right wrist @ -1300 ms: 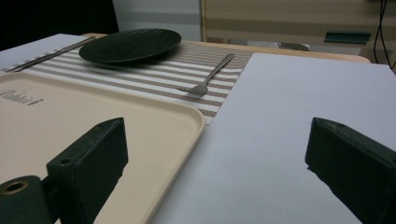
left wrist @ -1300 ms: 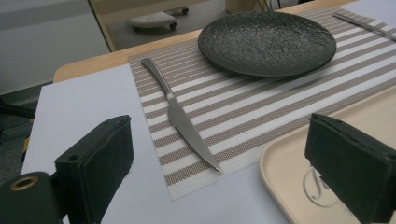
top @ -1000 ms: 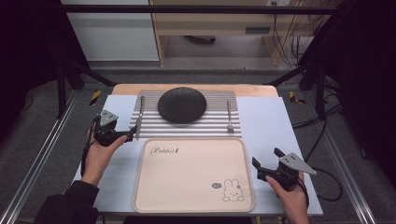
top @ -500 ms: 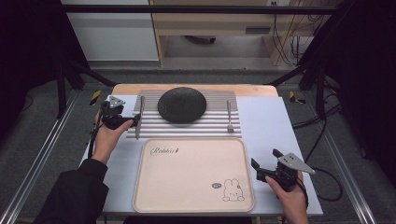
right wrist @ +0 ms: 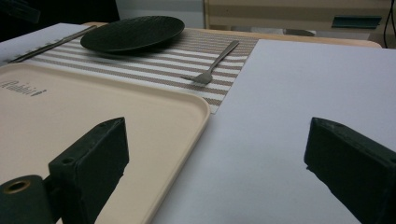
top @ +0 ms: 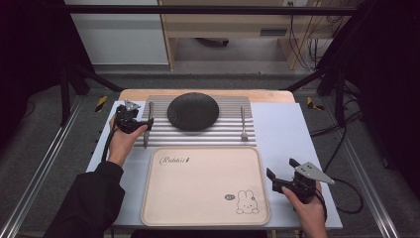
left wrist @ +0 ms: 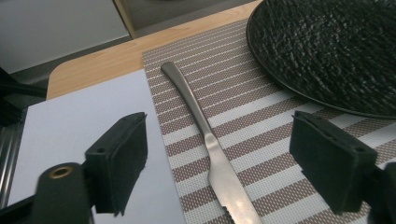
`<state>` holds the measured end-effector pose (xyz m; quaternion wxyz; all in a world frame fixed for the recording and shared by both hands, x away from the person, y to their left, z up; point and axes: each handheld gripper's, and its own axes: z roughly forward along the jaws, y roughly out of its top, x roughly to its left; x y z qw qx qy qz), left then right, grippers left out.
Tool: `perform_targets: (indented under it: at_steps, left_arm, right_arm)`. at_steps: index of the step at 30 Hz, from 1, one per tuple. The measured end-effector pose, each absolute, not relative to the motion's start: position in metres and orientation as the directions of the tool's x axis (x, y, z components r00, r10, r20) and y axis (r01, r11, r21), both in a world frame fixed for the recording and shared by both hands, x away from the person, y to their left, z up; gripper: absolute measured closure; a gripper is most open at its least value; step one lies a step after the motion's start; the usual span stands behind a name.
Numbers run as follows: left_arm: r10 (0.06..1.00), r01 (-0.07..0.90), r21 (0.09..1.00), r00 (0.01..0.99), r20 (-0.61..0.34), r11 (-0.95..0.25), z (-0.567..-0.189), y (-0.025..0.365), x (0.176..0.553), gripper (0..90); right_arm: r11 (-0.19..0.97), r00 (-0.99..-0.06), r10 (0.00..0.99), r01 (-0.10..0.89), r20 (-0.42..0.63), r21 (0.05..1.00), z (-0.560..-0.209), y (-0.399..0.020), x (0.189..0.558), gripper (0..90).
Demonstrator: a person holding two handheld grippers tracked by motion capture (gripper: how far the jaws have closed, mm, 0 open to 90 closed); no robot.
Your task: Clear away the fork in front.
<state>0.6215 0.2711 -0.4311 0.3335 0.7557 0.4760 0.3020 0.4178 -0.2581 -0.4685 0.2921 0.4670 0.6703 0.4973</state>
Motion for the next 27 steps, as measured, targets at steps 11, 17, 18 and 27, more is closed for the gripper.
perform_targets:
  at_steps: [11,17,18,27]
  left_arm:
    - [0.940,0.568,0.773,0.323,0.107,-0.283,-0.451,0.270,0.643,39.1]
    - [0.943,0.581,0.768,0.322,0.086,-0.268,-0.463,0.268,0.649,52.3]
    - [0.944,0.582,0.769,0.319,0.082,-0.263,-0.466,0.266,0.650,53.9]
    - [0.957,0.598,0.774,0.287,0.034,-0.207,-0.478,0.268,0.657,63.2]
  right_arm:
    - [0.069,-0.396,0.915,0.342,0.077,0.937,-0.469,-0.258,0.418,6.7]
    - [0.068,-0.392,0.917,0.347,0.079,0.935,-0.470,-0.259,0.418,6.8]
    - [0.070,-0.392,0.917,0.352,0.079,0.933,-0.470,-0.260,0.418,6.8]
    - [0.069,-0.392,0.916,0.355,0.081,0.932,-0.470,-0.260,0.418,6.9]
